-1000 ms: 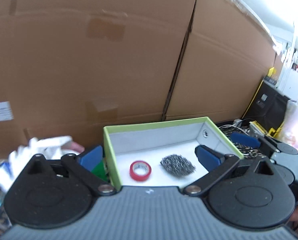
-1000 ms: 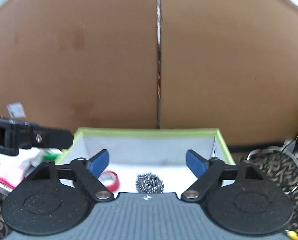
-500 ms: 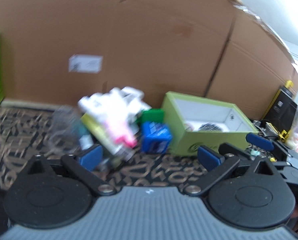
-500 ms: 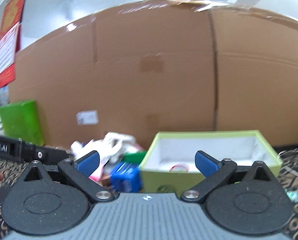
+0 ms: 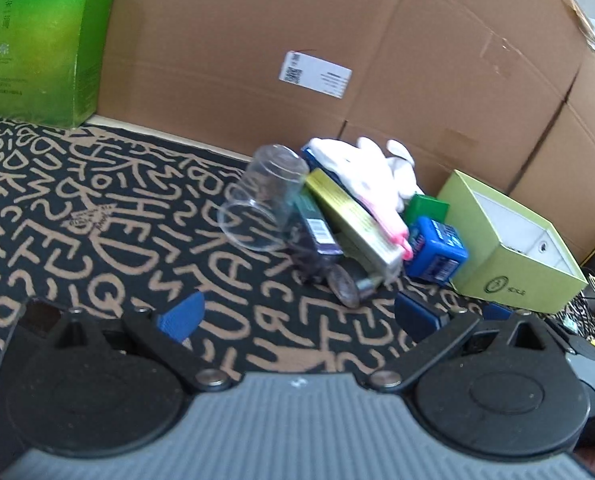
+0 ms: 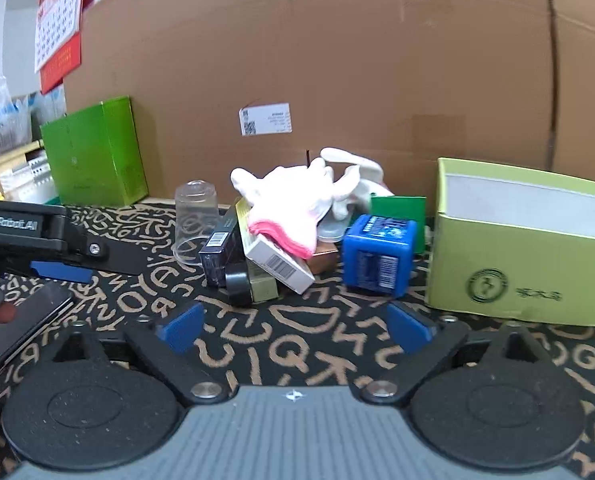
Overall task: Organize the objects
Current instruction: 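Grasp the clear plastic cup with the left tool while the right tool grasps the yellow-white box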
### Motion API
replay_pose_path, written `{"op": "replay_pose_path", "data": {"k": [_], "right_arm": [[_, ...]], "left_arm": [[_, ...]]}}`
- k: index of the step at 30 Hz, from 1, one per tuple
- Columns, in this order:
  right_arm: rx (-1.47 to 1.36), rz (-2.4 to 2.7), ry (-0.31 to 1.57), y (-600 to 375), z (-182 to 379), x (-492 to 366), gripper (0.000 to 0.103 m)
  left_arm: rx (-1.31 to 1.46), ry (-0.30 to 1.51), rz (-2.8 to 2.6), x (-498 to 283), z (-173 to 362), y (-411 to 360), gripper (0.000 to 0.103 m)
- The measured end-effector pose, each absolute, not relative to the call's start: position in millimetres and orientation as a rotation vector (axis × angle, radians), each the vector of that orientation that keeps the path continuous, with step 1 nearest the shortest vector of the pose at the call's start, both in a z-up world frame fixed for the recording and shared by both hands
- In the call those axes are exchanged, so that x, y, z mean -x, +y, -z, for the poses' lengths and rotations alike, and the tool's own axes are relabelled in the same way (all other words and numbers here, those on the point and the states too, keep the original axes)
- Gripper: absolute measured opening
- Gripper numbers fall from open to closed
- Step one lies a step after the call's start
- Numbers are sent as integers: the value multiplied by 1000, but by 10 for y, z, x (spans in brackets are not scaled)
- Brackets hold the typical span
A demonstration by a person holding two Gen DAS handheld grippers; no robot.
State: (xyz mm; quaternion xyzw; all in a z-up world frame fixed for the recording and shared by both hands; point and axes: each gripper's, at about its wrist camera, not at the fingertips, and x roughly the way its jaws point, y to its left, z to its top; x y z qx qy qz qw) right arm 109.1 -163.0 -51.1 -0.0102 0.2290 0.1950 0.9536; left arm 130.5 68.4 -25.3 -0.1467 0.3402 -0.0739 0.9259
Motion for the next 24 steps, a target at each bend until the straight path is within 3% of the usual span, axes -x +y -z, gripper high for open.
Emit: {"op": "replay_pose_path", "data": {"k": [12, 16, 17, 19, 21, 22, 24], "right_arm": [[65, -380, 453, -1062, 587, -1622, 72], [70, -366, 460, -1009, 622, -1742, 43], [65, -369, 458, -1016, 626, -1751, 43], [64, -370, 447, -1034, 621, -1722, 39], [83, -371, 432, -1049, 592, -1639, 33], [88, -373, 427, -1064, 571, -1589, 31], [85, -385, 421, -1119, 530, -1464, 29]], "left_arm": [[237, 680, 93, -2095, 297, 790, 103], [173, 682, 104, -2317, 385, 675, 103], [159, 685, 105, -2363, 403, 647, 103], [138, 684, 106, -2431, 422, 611, 97], [133, 691, 122, -2469, 441, 613, 80], [140, 701, 132, -2475, 455, 623, 77], [149, 712, 142, -2465, 474, 648, 58]]}}
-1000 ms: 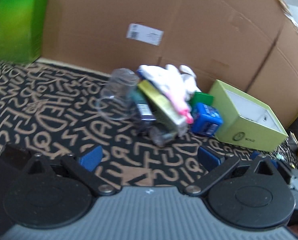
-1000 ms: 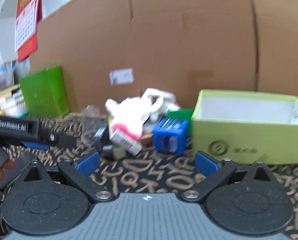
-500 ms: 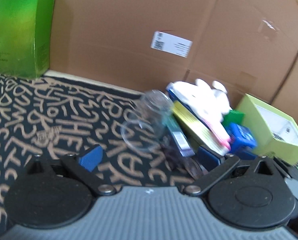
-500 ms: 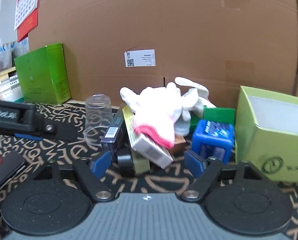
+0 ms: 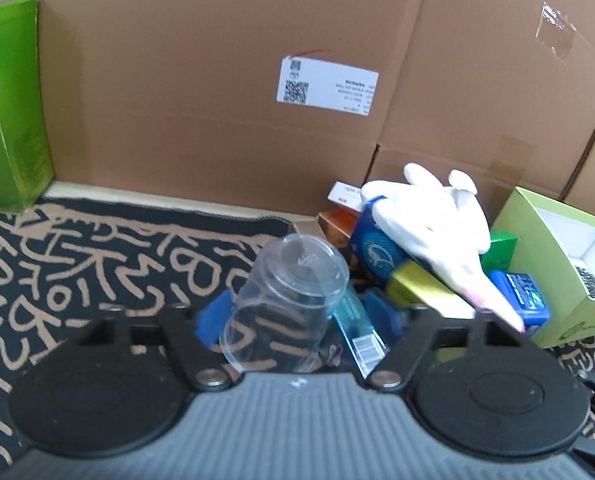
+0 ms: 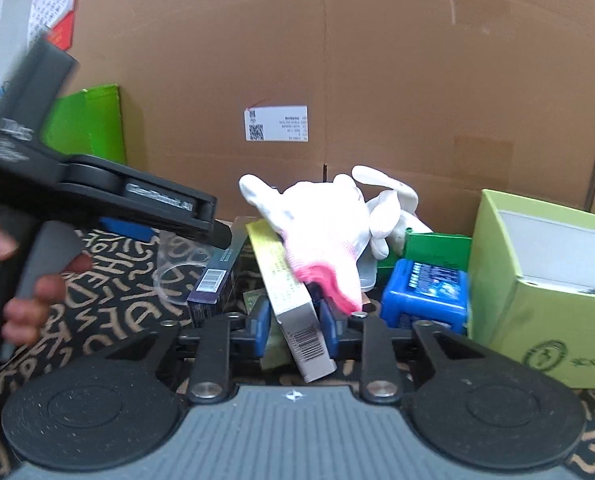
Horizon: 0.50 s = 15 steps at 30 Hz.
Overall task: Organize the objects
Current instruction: 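Grasp the clear plastic cup with the left tool while the right tool grasps the yellow-white box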
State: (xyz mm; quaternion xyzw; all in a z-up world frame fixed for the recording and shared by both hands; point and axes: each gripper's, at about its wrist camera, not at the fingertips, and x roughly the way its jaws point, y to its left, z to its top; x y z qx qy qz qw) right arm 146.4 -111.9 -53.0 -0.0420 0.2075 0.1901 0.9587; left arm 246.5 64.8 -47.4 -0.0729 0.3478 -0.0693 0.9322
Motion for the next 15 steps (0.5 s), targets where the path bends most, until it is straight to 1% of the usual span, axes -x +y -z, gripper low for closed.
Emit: {"op": "replay_pose_path", "data": {"k": [1, 4, 5, 9, 12, 15], "right_arm": [[82, -390, 424, -1171, 516, -1408, 28], [63, -402, 441, -1345, 515, -1230, 26], [50, -406, 454, -1406, 520, -1171, 24], [21, -423, 471, -1636, 530, -899, 24], [-20, -447, 504, -1797, 524, -705, 23], [-58, -458, 536, -1948, 507, -547, 23]], "left_arm": [[144, 714, 134, -2447, 476, 660, 52], [153, 730, 162, -2305, 457, 703, 51], [150, 729, 169, -2229, 441, 703, 48], [123, 740, 228, -1802, 356, 641, 48], [84, 784, 305, -1431, 333, 539, 49], [57, 800, 345, -1152, 348, 443, 51]]}}
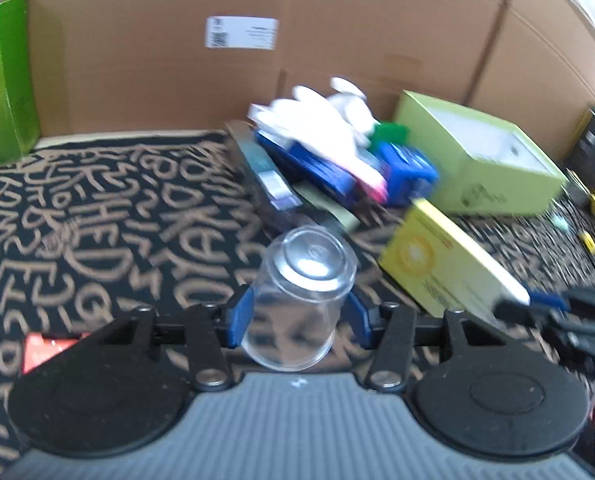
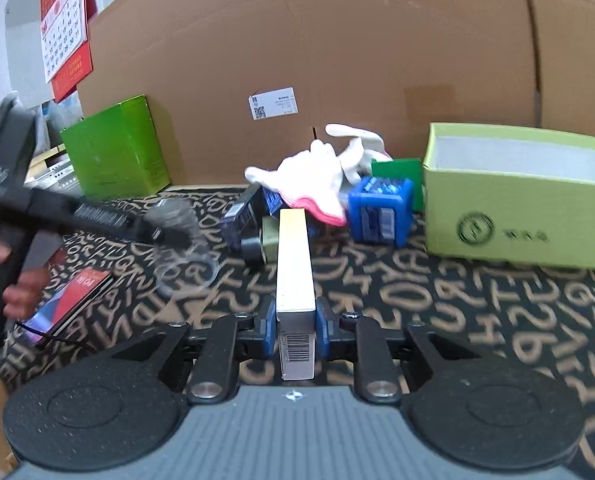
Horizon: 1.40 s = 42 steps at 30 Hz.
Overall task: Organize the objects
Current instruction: 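Grasp the clear plastic cup with the left tool while the right tool grasps the yellow-white box, then carry the cup and yellow-white box into the green box and open both tools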
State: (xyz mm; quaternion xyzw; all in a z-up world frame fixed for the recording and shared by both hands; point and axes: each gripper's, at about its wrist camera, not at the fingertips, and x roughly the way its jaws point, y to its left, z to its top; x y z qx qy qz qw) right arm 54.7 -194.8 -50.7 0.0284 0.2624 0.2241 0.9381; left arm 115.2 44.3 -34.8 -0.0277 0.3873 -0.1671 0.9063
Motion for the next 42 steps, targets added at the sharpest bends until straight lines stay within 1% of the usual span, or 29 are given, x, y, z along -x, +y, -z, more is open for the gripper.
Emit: {"op": "replay_pose_path", "data": {"k": [1, 3, 5, 7, 8, 11, 12, 13, 14, 15, 18, 23, 29, 33, 42], "right_arm": [[-50, -452, 541, -1961, 504, -511, 23], [-31, -448, 541, -1958, 505, -479, 24], [-15, -447, 541, -1904, 522, -510, 25], [-8, -444, 542, -1850, 544, -569, 29], [-8, -445, 544, -1827, 555, -605, 33], [-7, -438, 542, -1766, 580, -694, 35], [-2, -432, 542, -1747, 590, -718, 35], [5, -433, 542, -1731, 601, -740, 35], [13, -445, 548, -1721, 613, -762, 24], [11, -452, 555, -1722, 623, -773, 23], [-10, -461, 562, -1794, 617, -746, 23], [-71, -463, 513, -2069, 443, -608, 23], [-101, -376, 407, -2461, 156, -546, 23], [-106, -298, 342, -2732, -18, -582, 23], [-125, -92, 216, -3316, -310, -1008, 23]], "left_arm": [[47, 791, 341, -1097, 352, 412, 54], [24, 766, 318, -1036, 360, 351, 64], [9, 751, 299, -1019, 367, 307, 71], [-17, 753, 278, -1033, 394, 277, 71], [-30, 756, 271, -1046, 408, 266, 71], [-20, 785, 293, -1094, 453, 267, 54], [-11, 790, 296, -1100, 465, 274, 54], [-11, 786, 291, -1104, 474, 275, 54], [-16, 783, 284, -1113, 478, 269, 54], [-18, 783, 283, -1118, 478, 260, 51], [-18, 780, 324, -1084, 413, 208, 48], [-34, 714, 438, -995, 113, -39, 48], [-27, 658, 566, -1135, -234, -478, 48], [-43, 610, 611, -1308, -427, -827, 48], [-26, 593, 658, -1956, -696, -1542, 48]]}}
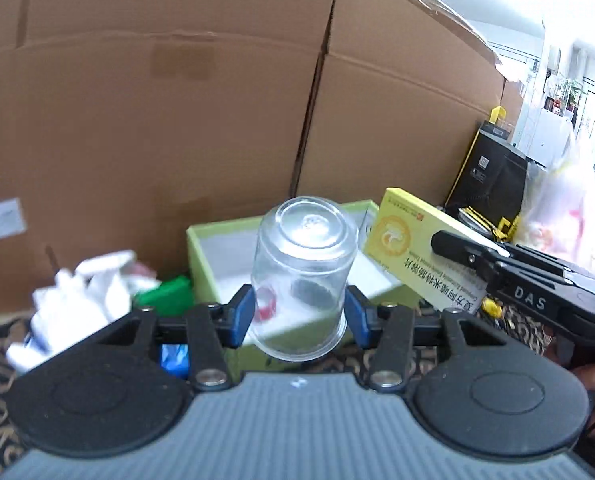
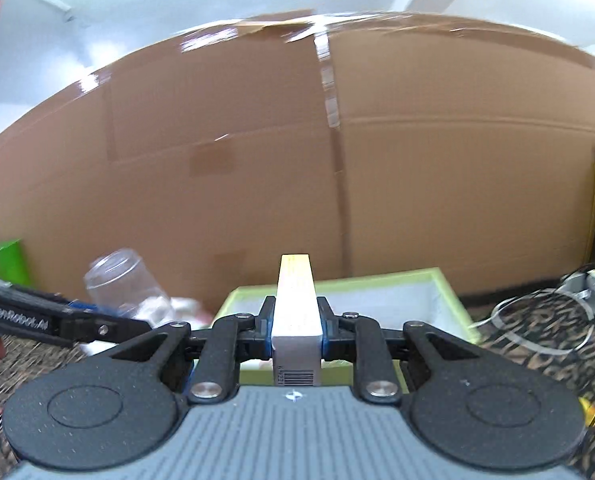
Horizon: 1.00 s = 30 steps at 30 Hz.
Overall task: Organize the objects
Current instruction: 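Carry the cup and yellow-white box into the green box and open both tools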
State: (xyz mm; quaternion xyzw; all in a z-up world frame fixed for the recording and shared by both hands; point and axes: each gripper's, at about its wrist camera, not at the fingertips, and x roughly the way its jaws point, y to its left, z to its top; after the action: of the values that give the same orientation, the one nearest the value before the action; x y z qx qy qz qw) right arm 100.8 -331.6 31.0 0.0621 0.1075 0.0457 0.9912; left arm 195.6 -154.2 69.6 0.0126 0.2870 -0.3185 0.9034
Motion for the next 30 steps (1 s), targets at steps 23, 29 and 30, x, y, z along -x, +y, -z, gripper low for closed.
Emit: {"op": "replay_pose_path", "data": {"k": [23, 29, 30], "right_arm": [[-134, 75, 346, -3827, 349, -2472, 35], [0, 134, 326, -3800, 283, -2386, 73], [15, 137, 317, -3797, 235, -2345, 73]], "left_arm": [[-35, 722, 616, -3156, 193, -2428, 96], [-48, 666, 587, -3026, 96, -2301, 103], [-41, 662, 584, -3007, 78, -2282, 103]]}}
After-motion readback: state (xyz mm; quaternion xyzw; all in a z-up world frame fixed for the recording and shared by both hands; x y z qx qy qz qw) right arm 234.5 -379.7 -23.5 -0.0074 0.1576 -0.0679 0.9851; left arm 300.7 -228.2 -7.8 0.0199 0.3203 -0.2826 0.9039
